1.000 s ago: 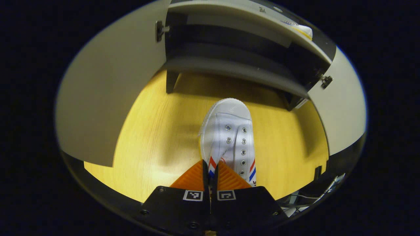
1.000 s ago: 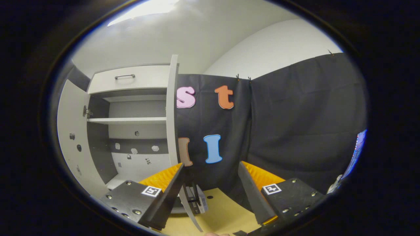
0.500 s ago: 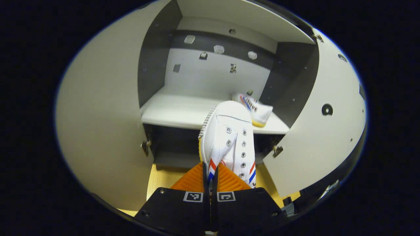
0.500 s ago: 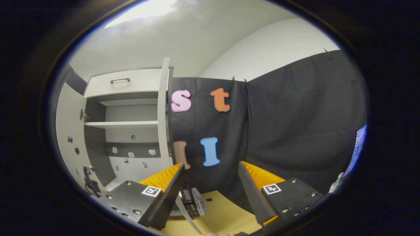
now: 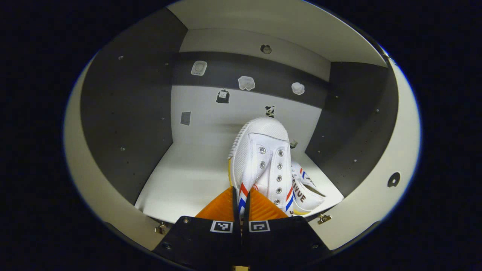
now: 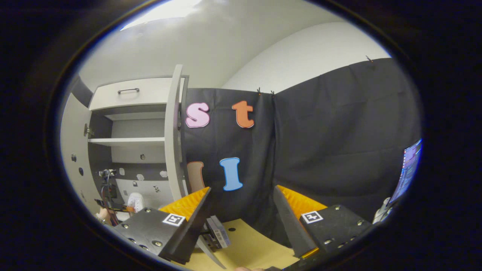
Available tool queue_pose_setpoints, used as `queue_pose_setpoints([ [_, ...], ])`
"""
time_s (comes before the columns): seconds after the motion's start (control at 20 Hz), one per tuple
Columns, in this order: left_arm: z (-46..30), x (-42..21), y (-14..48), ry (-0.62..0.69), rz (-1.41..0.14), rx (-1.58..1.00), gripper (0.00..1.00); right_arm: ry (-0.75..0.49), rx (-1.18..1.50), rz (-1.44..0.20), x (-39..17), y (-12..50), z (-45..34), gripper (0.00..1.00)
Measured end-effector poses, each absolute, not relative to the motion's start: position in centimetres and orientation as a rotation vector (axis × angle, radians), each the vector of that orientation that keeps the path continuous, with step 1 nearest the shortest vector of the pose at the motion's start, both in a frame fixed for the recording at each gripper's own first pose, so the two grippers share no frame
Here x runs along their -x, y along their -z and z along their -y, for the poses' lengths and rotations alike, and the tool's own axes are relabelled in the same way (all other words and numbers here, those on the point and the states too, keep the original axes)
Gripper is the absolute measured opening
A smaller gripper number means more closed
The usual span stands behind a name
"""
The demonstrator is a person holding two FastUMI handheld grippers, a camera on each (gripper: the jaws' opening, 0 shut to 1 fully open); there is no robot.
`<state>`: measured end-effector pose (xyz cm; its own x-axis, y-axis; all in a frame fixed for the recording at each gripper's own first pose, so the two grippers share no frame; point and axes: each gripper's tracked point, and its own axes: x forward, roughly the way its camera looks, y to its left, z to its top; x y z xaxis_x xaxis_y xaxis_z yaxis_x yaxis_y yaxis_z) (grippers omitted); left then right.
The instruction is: Grab one shoe with the right hand and put it into the shoe cabinet, grab the other shoe with the left hand and put it into the shoe cabinet; then close the right door with the right hand and the left door with the left hand.
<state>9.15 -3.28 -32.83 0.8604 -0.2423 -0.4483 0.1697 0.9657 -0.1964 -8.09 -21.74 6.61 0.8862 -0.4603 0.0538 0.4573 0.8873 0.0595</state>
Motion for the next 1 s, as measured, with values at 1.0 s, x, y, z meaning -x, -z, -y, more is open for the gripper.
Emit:
queue_pose_setpoints([
  [1.0, 3.3, -14.1, 37.3, 0.154, -0.591, 0.085, 0.31, 0.452, -0.05, -0.011, 6.2, -3.6, 24.0, 0.96],
])
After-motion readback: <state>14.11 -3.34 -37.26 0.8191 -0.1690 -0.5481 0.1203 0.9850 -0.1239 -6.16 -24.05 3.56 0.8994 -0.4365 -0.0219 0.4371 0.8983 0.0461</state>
